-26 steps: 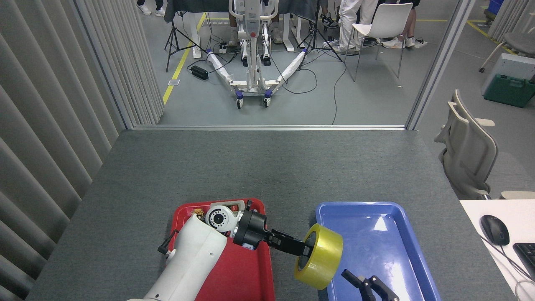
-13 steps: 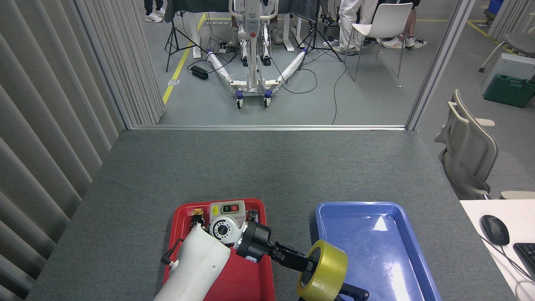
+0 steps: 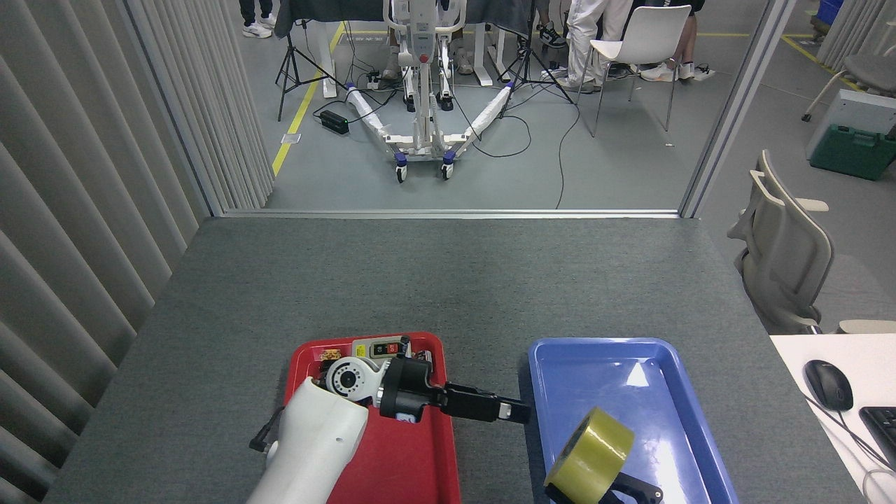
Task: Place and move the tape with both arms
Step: 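Take the tape roll with the right gripper and withdraw the left gripper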
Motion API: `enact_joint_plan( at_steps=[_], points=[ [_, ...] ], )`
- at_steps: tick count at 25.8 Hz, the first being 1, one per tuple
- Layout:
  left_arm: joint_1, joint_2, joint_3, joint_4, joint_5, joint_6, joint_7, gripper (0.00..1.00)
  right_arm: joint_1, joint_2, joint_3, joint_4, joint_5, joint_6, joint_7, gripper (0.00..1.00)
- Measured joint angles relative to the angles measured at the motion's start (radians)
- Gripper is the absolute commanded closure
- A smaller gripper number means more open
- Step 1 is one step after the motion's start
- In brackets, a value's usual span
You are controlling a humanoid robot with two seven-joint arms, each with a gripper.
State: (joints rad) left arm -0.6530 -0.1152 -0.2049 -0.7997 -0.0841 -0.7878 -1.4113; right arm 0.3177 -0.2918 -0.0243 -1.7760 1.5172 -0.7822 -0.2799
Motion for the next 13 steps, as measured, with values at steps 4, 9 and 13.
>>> enact_joint_plan(
  at_steps=[4,9,13],
  points=[
    [0.049,0.093,0.063,-0.089,0.043,0.002,0.074,0.10,0.001,0.005,-0.042,-0.002,-0.005,-0.001,0.010,0.97],
    [0.166,0.242,0.140,-0.264,-0.150,0.003,0.282,0.24,-0.058,0.000,-0.036,-0.003,-0.048,0.209,0.270,0.87],
    [0.306,0.301,0.184,-0.451,-0.403,0.009,0.515,0.24,-0.158,-0.007,0.003,0.000,-0.136,0.446,0.569,1.00]
  ],
)
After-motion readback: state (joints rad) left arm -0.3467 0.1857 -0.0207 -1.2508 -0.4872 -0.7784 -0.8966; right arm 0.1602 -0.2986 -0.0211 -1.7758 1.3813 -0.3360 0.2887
